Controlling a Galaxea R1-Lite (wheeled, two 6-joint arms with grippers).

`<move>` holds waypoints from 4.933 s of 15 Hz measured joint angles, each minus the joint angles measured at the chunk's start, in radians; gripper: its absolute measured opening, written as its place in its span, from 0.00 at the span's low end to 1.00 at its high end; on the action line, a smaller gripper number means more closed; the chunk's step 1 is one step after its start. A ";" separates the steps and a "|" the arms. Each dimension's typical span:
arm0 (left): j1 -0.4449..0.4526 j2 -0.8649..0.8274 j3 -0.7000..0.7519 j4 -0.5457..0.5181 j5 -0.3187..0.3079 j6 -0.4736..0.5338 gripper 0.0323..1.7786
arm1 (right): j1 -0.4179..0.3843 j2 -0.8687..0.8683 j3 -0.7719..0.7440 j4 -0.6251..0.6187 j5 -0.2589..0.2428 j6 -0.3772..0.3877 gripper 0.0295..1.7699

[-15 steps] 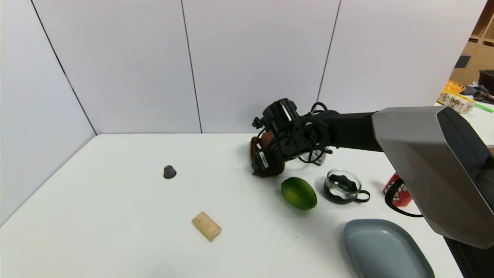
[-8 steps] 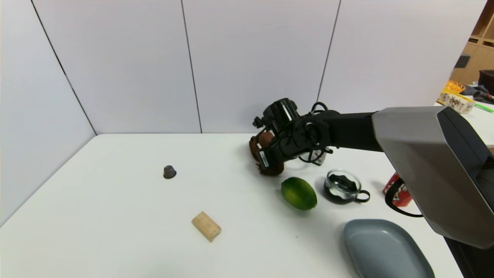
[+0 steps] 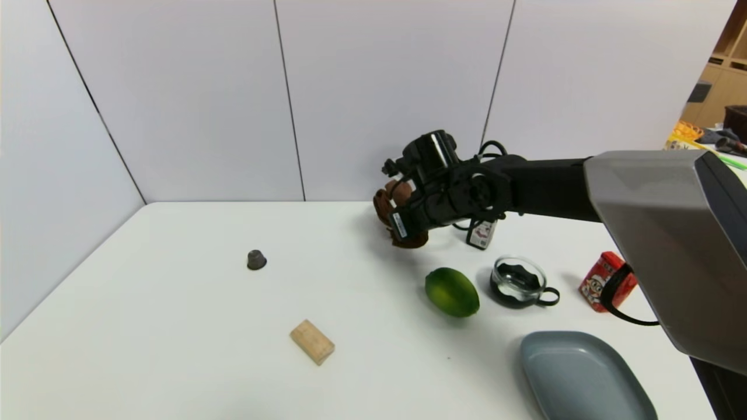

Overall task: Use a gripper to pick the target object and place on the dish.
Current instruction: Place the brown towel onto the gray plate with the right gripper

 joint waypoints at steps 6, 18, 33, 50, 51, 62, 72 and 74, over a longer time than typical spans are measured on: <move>0.000 0.000 0.000 0.000 0.000 0.000 0.95 | -0.021 -0.101 0.000 -0.001 -0.027 -0.063 0.20; 0.000 0.000 0.000 0.000 0.000 0.000 0.95 | -0.088 -0.563 0.012 0.134 -0.028 -0.248 0.20; 0.000 0.000 0.000 0.000 0.000 0.000 0.95 | -0.480 -1.482 0.470 0.685 0.132 -0.420 0.20; 0.000 0.000 0.000 0.000 0.000 0.000 0.95 | -0.521 -1.518 1.037 0.374 0.357 -0.573 0.20; 0.000 0.000 0.000 0.000 0.000 0.000 0.95 | -0.520 -1.511 1.076 0.368 0.359 -0.599 0.20; 0.000 0.000 0.000 0.000 0.000 0.000 0.95 | -0.500 -1.298 1.211 0.311 0.391 -0.699 0.20; 0.000 0.000 0.000 0.000 0.000 0.000 0.95 | -0.378 -1.085 1.212 0.157 0.386 -0.696 0.20; 0.000 0.000 0.000 0.000 0.000 0.000 0.95 | -0.364 -1.069 1.230 0.158 0.384 -0.696 0.20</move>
